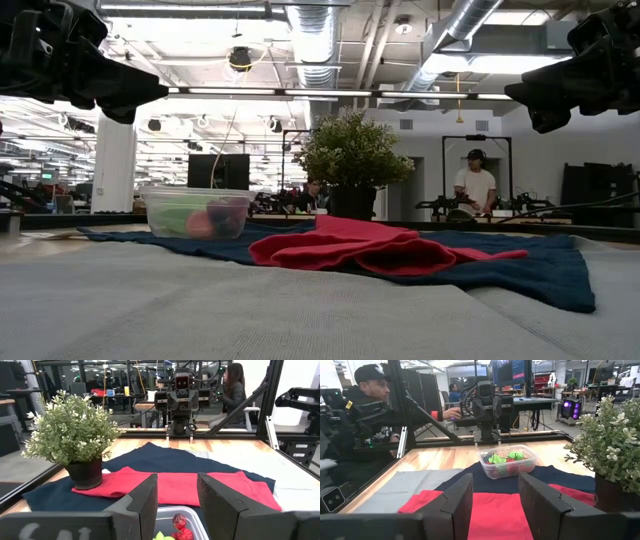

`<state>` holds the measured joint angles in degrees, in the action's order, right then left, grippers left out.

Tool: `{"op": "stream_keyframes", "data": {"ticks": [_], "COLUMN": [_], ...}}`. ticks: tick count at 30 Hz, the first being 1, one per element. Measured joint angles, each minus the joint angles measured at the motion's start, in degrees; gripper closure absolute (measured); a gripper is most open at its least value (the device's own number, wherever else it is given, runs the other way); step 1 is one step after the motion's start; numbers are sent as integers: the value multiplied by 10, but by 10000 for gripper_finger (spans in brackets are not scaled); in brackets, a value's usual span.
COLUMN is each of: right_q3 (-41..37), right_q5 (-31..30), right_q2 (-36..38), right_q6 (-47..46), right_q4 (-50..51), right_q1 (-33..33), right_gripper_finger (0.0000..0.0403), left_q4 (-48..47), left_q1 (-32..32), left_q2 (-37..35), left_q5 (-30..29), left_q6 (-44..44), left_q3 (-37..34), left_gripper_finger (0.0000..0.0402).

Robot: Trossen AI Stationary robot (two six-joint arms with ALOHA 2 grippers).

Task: Pick and placing Produce into tupperware
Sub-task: Return to Home Position

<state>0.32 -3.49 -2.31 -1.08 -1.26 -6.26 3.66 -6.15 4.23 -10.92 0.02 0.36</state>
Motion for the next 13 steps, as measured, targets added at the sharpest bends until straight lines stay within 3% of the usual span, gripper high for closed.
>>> {"op": "stream_keyframes", "data": {"ticks": [13], "right_q3": [0], "right_q5": [0], "right_q2": [0], "right_q6": [0], "right_q4": [0], "right_q1": [0], "right_gripper_finger": [221], "left_q4": [0], "left_q1": [0], "left_q2": [0], "left_q5": [0], "left_q6": [-2], "left_q3": [0], "left_gripper_finger": [274]}}
